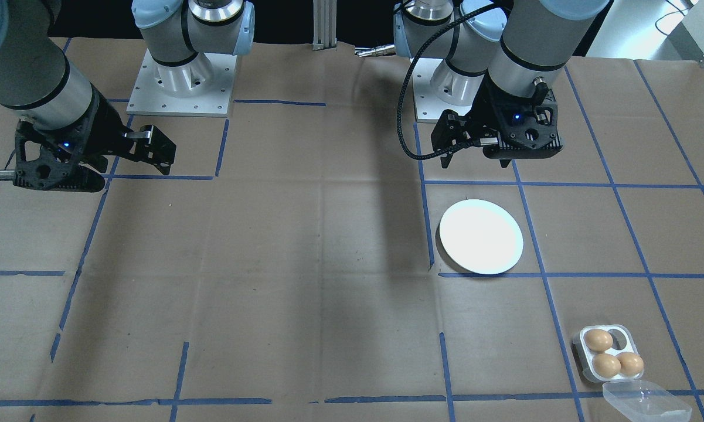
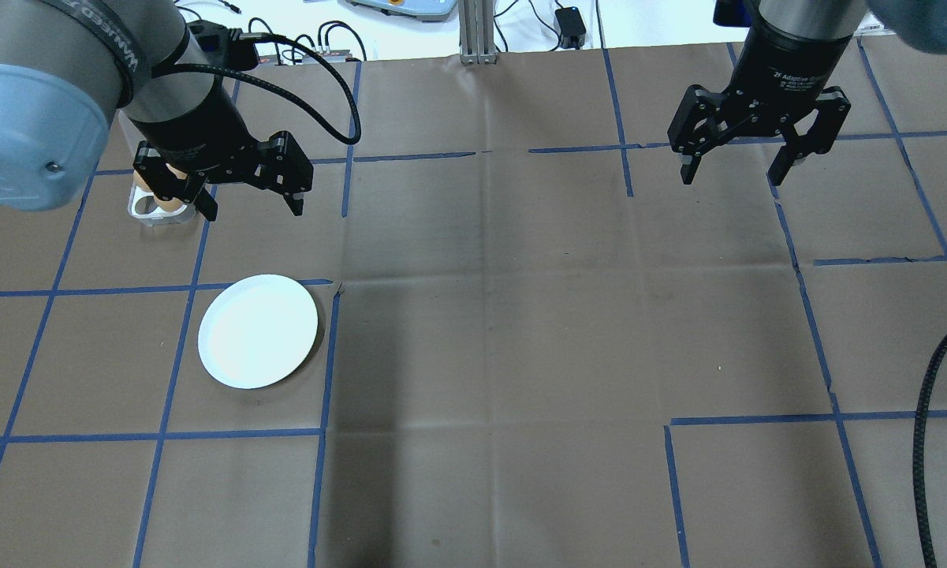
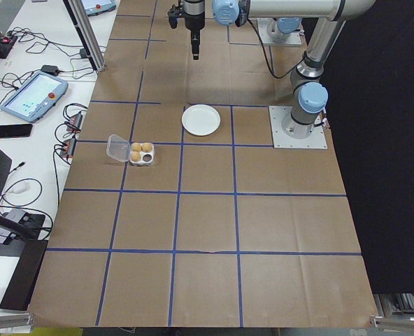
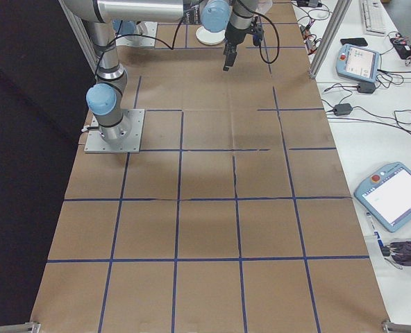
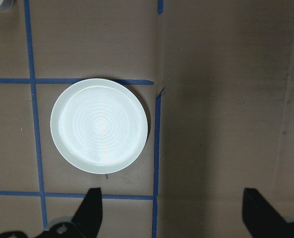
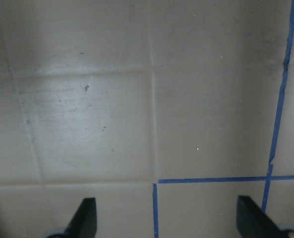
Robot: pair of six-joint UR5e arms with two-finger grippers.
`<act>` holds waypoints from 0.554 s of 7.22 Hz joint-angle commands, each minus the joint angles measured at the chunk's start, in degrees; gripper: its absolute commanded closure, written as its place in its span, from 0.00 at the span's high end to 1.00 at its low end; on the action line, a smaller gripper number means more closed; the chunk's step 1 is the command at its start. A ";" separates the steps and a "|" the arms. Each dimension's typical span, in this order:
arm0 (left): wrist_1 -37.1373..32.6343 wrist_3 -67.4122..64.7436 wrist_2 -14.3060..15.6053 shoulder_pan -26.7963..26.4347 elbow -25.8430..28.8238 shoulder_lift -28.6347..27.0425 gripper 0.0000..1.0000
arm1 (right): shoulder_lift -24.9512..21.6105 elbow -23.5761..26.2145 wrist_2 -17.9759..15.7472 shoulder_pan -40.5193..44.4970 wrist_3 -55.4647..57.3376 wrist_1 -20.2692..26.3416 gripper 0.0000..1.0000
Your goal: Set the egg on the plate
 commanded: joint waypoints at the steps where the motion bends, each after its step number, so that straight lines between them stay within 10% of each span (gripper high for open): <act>1: 0.21 0.00 0.01 0.20 0.00 0.23 1.00 | 0.00 0.00 0.00 0.00 0.00 0.00 1.00; 4: 0.48 -0.08 0.27 0.20 0.09 0.06 1.00 | 0.00 0.00 0.00 0.00 0.00 0.00 1.00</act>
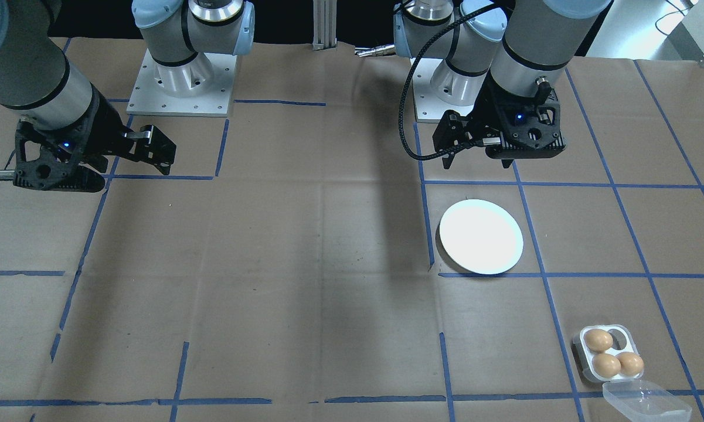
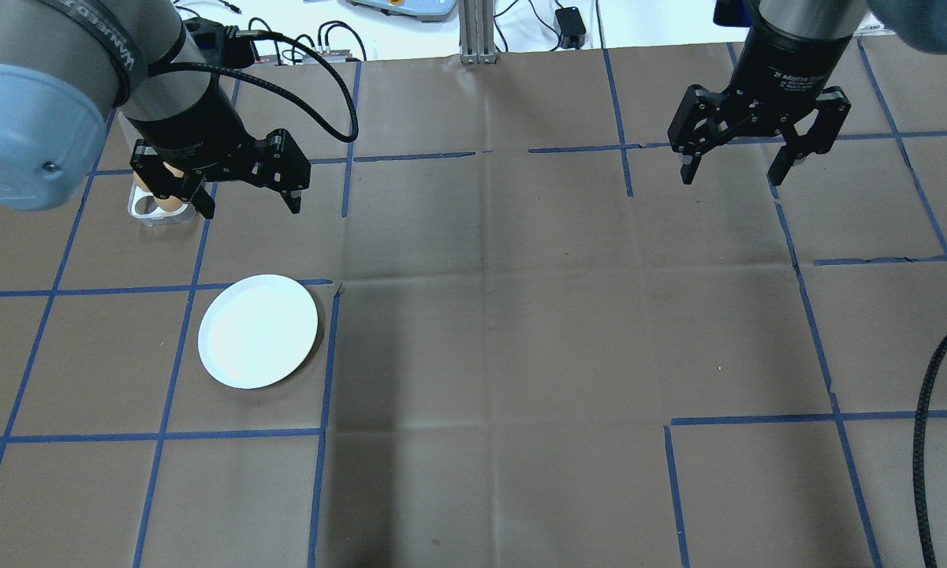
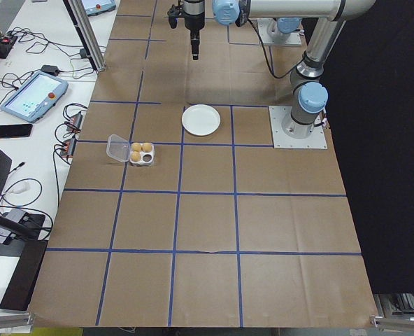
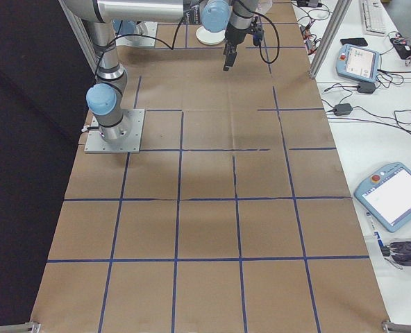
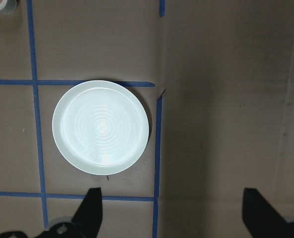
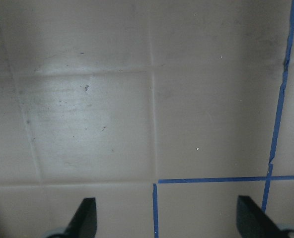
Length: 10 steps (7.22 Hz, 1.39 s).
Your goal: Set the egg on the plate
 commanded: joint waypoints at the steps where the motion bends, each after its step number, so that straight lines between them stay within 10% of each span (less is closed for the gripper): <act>1: 0.20 -0.01 0.10 0.36 0.67 -0.05 1.00 | 0.00 0.00 0.00 0.00 0.00 0.00 1.00; 5: 0.46 9.17 -0.87 13.16 3.74 -2.84 1.00 | 0.00 0.00 0.00 0.00 0.00 0.00 1.00; 10: 1.16 24.39 -0.69 22.15 23.08 -23.23 1.00 | 0.00 0.00 0.00 0.00 0.00 0.00 1.00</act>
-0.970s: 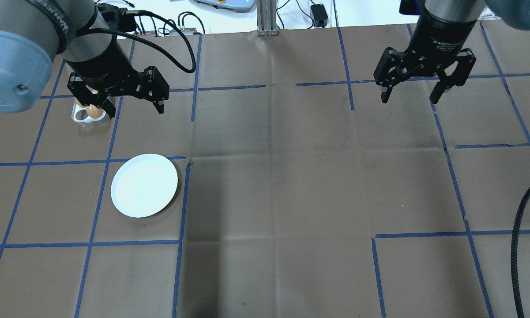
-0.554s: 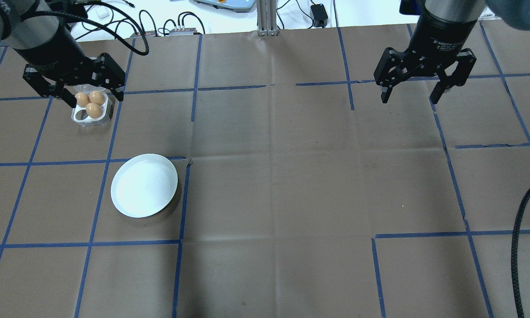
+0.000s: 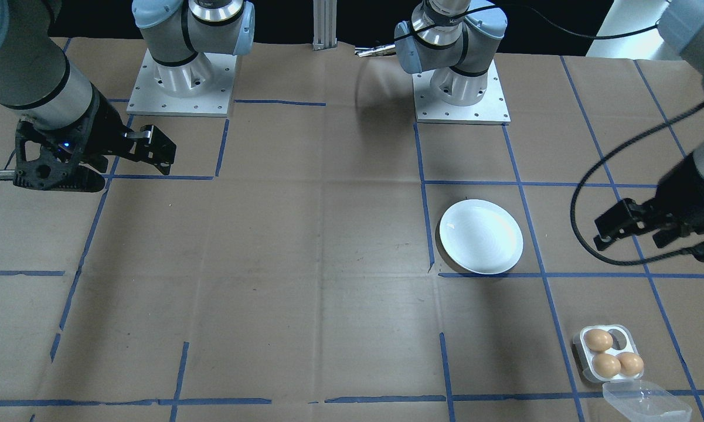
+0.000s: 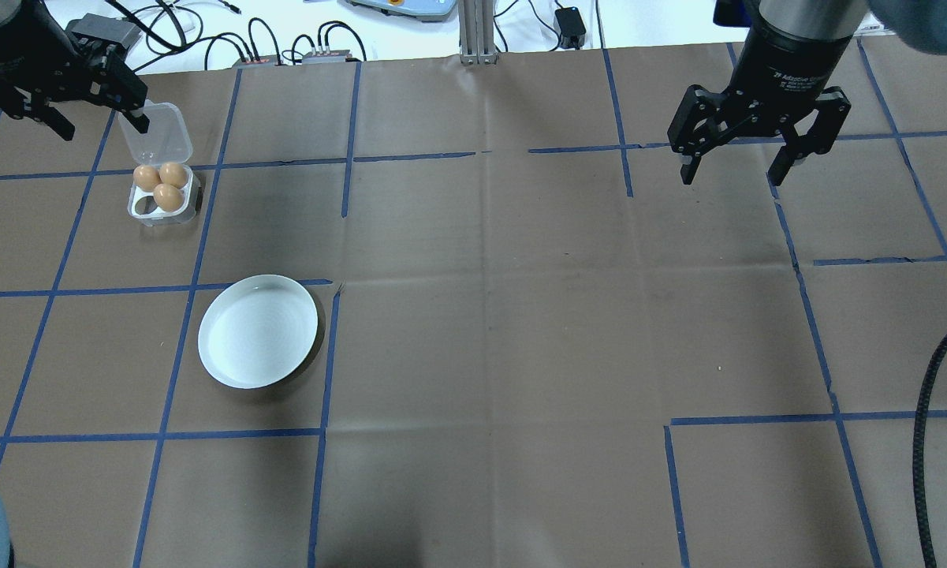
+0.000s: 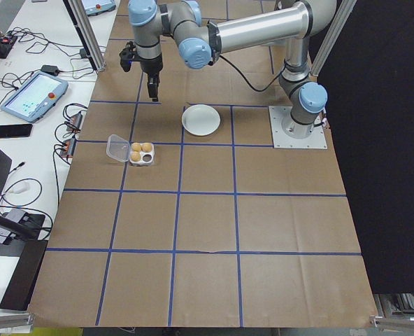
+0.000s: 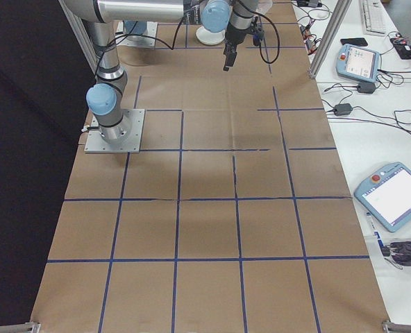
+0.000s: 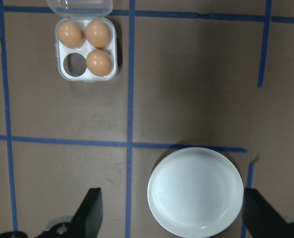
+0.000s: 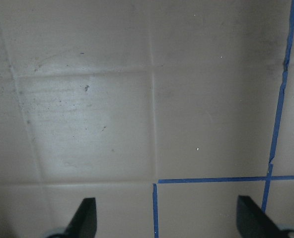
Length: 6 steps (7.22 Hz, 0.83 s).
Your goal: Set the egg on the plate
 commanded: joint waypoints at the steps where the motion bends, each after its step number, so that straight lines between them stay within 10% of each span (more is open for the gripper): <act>1: 0.22 5.40 0.41 2.68 2.18 -5.06 1.00 | 0.00 0.00 0.00 0.00 0.00 0.00 1.00; 6: 16.52 5.95 0.76 4.19 -5.11 -13.58 1.00 | 0.00 0.00 0.00 0.00 0.00 0.00 1.00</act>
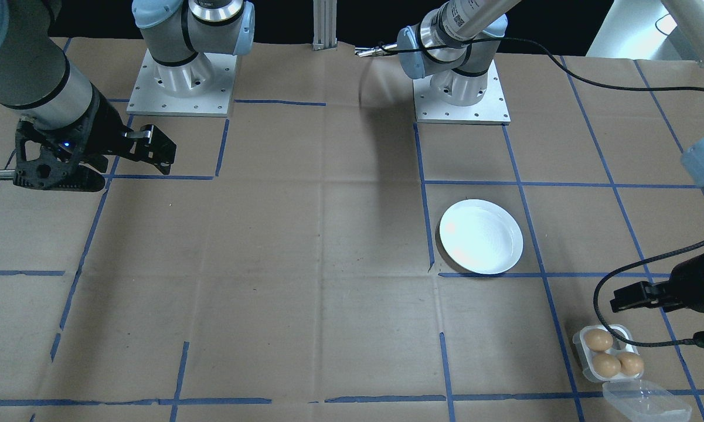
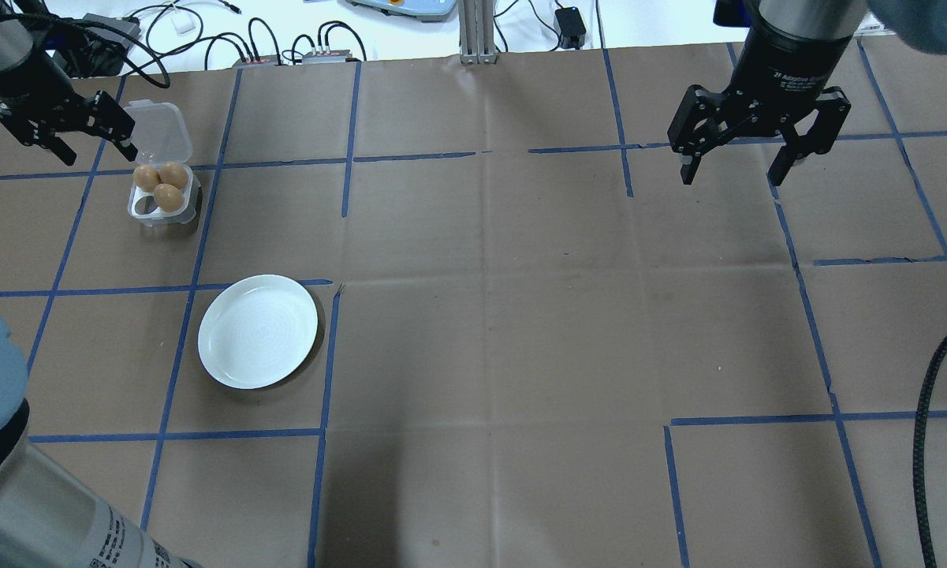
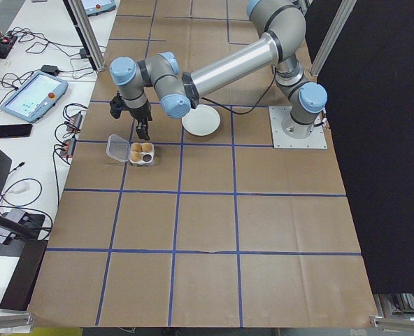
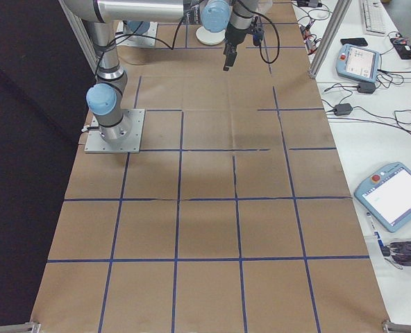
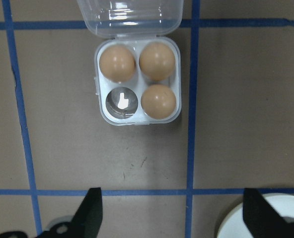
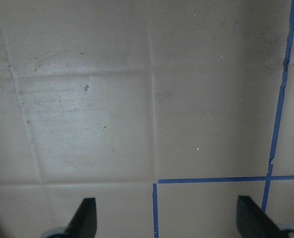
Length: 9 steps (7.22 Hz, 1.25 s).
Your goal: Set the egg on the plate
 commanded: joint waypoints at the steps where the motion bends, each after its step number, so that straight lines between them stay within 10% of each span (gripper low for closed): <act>1: 9.38 -0.01 0.03 -0.11 -2.66 -4.15 1.00 | 0.00 0.00 0.00 0.00 0.00 0.00 1.00; 5: 11.60 -1.50 0.12 -0.90 -4.86 -6.45 0.99 | 0.00 0.00 -0.09 0.00 0.00 0.00 1.00; 9: 12.22 -1.50 0.12 -0.81 -4.69 -6.45 0.73 | 0.00 0.00 0.00 0.00 0.00 0.00 1.00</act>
